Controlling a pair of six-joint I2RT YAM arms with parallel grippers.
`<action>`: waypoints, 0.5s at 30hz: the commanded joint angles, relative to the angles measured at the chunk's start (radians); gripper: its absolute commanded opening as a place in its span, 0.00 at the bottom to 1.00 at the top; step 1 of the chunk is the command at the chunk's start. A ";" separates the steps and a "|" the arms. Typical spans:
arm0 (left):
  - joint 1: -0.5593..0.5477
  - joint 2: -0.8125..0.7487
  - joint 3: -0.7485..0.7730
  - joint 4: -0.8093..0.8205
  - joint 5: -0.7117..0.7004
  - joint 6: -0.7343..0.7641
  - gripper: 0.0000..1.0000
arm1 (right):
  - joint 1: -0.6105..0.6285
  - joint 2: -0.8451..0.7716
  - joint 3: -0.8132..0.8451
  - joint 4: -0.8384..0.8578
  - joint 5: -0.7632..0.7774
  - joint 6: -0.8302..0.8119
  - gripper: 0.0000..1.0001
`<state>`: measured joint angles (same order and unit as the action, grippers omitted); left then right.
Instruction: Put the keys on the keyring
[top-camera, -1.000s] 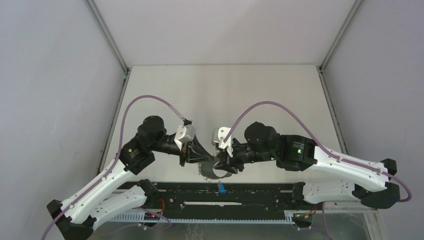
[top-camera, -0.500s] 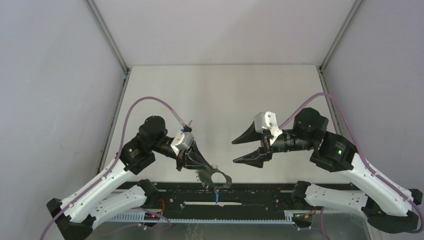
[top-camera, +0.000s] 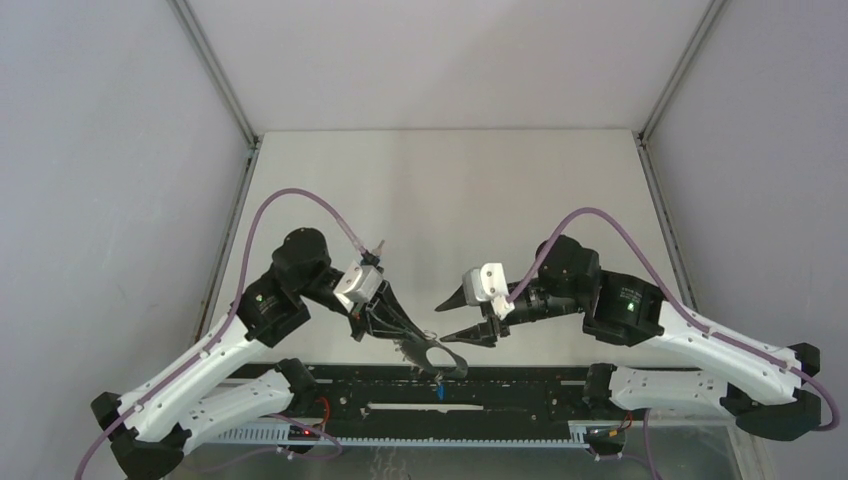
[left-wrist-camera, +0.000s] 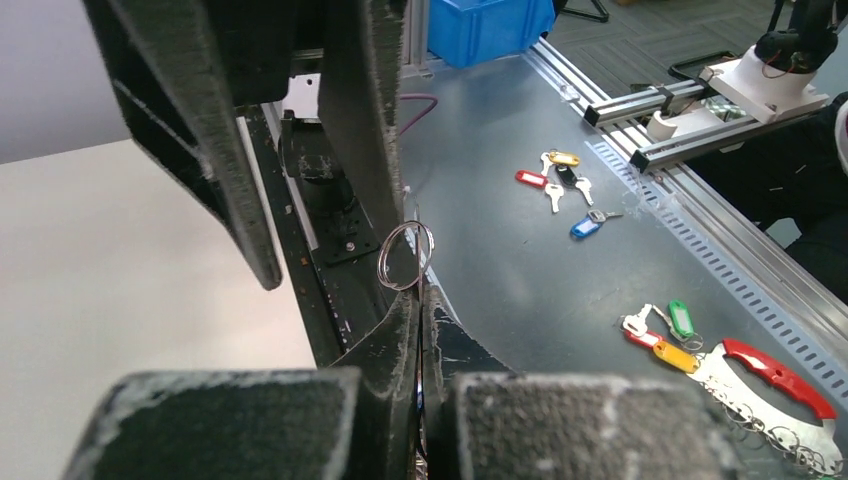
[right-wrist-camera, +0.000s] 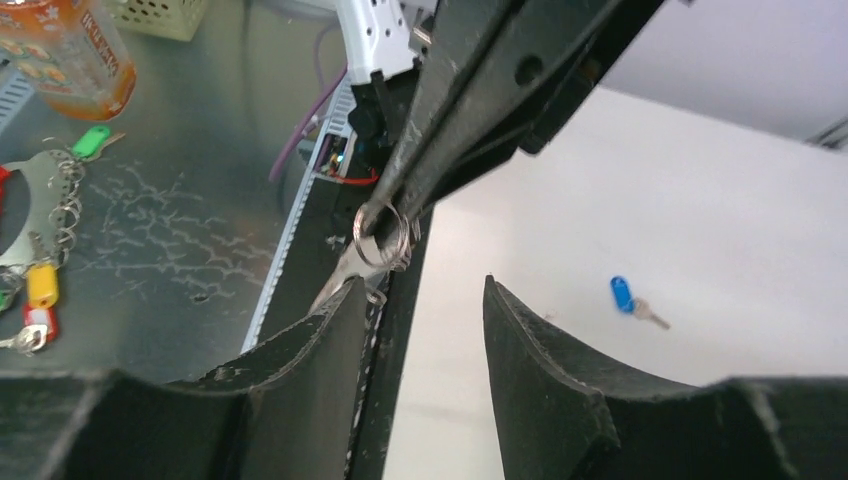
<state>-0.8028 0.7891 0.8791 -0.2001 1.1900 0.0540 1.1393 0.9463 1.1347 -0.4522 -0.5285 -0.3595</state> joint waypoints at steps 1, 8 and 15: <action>-0.007 0.001 0.060 0.067 0.022 -0.024 0.00 | 0.072 -0.027 -0.016 0.130 0.114 -0.062 0.55; -0.006 0.004 0.064 0.071 0.022 -0.033 0.00 | 0.136 -0.034 -0.037 0.186 0.165 -0.057 0.50; -0.007 0.004 0.061 0.073 0.023 -0.035 0.00 | 0.148 -0.029 -0.036 0.191 0.119 -0.054 0.18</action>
<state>-0.8059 0.7944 0.8791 -0.1711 1.2003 0.0334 1.2743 0.9268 1.0981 -0.3038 -0.3943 -0.4099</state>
